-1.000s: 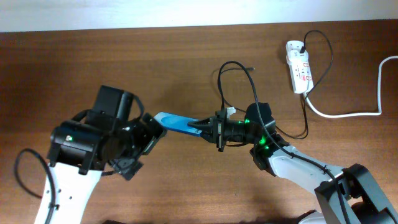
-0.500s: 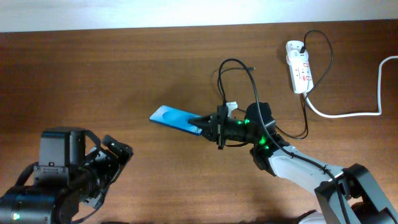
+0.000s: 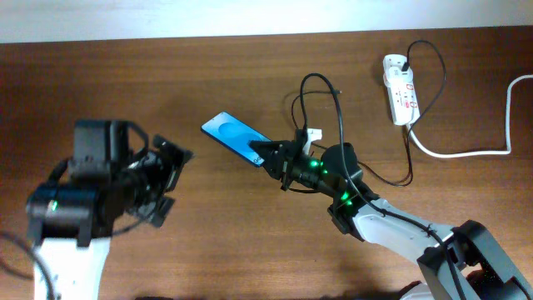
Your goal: Plug charger to phone and switch on socket
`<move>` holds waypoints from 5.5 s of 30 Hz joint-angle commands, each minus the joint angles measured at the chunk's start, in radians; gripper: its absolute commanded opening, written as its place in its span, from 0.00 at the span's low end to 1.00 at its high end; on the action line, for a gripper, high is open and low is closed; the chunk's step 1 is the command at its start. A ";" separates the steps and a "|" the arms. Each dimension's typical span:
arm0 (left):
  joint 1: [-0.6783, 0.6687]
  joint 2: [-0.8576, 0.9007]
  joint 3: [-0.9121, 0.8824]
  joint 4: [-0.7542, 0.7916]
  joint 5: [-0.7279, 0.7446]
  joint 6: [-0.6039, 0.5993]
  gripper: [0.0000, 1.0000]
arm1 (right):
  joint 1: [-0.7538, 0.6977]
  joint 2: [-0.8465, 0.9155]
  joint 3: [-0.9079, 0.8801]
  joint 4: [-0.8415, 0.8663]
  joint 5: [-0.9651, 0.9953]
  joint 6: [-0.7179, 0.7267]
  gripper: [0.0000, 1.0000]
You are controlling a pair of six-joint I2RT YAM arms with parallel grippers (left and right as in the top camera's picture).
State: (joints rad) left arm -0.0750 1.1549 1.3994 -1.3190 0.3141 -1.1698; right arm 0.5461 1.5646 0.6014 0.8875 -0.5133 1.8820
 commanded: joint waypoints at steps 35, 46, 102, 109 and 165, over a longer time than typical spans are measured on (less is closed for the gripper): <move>-0.183 0.264 -0.095 0.549 0.055 -0.118 0.63 | 0.004 -0.014 0.013 0.150 -0.023 0.204 0.04; -0.185 0.266 -0.157 0.653 0.055 -0.125 0.63 | 0.002 -0.014 0.016 0.145 -0.002 0.204 0.04; -0.296 0.266 -0.158 0.674 -0.061 -0.255 0.02 | 0.003 -0.014 0.039 0.112 0.028 0.204 0.04; -0.295 0.266 -0.158 0.674 0.034 -0.255 0.11 | 0.003 -0.014 0.039 0.084 0.027 0.204 0.04; -0.119 0.266 -0.158 0.689 0.186 -0.328 0.19 | -0.016 -0.014 0.039 0.152 0.040 0.204 0.04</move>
State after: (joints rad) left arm -0.2073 1.4185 1.2407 -0.6312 0.5545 -1.4364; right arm 0.5373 1.5593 0.6300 0.9936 -0.4965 2.0933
